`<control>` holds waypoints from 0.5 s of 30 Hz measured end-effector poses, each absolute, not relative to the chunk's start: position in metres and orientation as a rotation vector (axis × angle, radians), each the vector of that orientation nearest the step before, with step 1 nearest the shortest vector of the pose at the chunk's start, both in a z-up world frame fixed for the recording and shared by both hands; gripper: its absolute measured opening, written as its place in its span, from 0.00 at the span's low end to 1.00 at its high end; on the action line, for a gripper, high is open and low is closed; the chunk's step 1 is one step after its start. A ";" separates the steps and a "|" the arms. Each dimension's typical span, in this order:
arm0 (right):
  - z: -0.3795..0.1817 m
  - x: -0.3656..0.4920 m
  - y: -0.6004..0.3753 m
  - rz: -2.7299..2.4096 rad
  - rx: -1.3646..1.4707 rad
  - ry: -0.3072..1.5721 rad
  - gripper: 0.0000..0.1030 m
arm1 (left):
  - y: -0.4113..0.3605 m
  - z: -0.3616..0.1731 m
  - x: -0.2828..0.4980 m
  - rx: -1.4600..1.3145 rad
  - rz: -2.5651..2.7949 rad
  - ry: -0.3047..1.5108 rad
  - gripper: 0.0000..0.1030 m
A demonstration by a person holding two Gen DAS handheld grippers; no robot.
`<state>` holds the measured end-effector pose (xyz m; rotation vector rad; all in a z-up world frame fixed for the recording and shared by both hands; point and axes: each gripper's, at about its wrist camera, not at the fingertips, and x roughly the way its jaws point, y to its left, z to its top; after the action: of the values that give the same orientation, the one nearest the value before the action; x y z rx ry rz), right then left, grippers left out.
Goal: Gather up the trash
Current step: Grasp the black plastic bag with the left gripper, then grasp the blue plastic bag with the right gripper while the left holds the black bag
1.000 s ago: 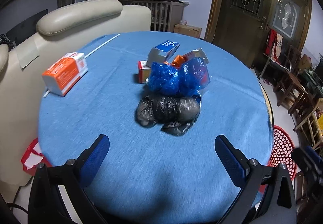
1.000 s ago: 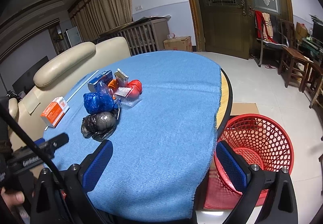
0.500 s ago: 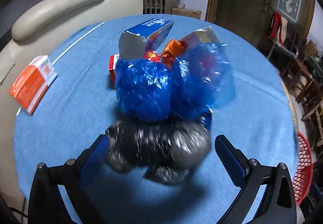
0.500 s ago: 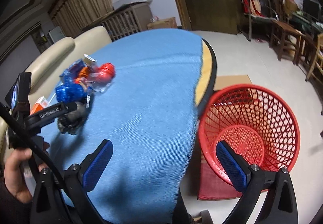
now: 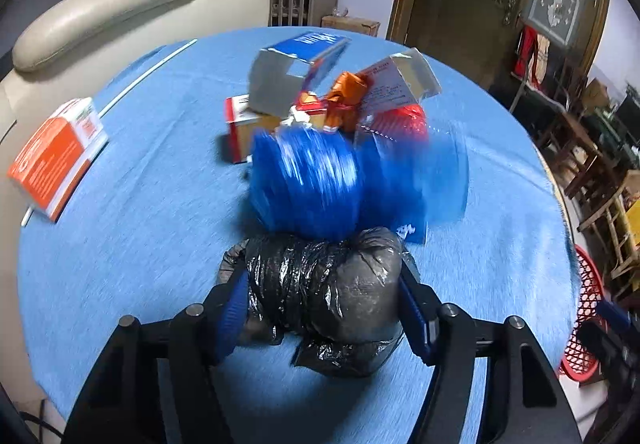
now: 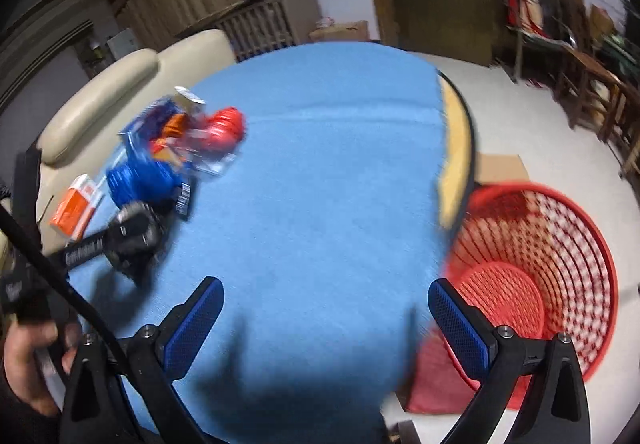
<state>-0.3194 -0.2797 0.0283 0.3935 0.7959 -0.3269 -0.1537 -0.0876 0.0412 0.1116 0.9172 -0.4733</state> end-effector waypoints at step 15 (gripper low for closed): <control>0.074 -0.204 -0.201 -0.028 0.258 0.754 1.00 | 0.011 0.052 -0.161 0.032 -0.371 0.863 0.64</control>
<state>-0.2042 -0.2013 0.0737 0.2583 0.7540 -0.0282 -0.1607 0.0111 0.0515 0.0319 0.8631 -0.3712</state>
